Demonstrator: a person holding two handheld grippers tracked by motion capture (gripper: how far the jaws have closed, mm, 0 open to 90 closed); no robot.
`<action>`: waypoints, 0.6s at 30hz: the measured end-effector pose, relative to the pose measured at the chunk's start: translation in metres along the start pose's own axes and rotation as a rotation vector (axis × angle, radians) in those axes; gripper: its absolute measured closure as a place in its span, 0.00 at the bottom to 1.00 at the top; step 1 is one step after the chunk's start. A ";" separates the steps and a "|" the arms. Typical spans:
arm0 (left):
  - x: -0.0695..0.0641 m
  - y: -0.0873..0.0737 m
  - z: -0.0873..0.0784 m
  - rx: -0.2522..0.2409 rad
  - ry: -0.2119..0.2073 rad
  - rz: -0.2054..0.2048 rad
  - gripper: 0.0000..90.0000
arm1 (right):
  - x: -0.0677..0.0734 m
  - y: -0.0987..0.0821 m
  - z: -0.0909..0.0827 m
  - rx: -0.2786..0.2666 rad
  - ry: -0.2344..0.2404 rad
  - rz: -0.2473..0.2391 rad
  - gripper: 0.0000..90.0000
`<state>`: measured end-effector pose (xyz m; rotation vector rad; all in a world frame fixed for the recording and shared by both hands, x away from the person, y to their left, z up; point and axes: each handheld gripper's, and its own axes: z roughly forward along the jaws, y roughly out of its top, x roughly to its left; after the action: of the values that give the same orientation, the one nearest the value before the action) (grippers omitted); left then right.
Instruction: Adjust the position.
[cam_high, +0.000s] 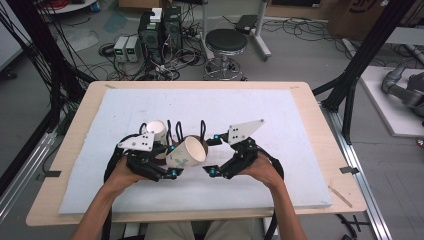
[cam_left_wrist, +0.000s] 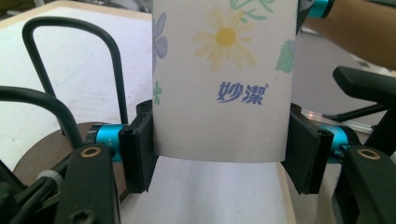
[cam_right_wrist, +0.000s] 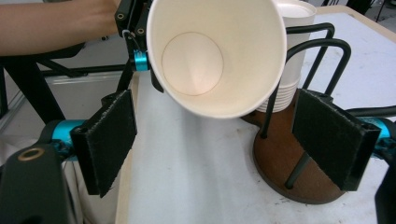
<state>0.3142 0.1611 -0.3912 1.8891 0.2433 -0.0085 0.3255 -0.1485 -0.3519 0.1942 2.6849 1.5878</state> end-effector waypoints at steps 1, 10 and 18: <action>0.000 0.000 0.000 -0.001 0.000 -0.001 0.40 | 0.000 -0.001 0.001 -0.008 0.001 0.001 0.16; -0.001 -0.005 -0.001 -0.033 0.001 -0.003 0.40 | 0.001 -0.009 0.006 -0.058 0.020 0.018 0.16; -0.001 -0.006 -0.004 -0.072 -0.018 -0.008 0.40 | 0.000 -0.012 0.009 -0.091 0.037 0.023 0.17</action>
<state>0.3117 0.1663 -0.3958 1.8159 0.2359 -0.0217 0.3252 -0.1464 -0.3671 0.1973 2.6390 1.7322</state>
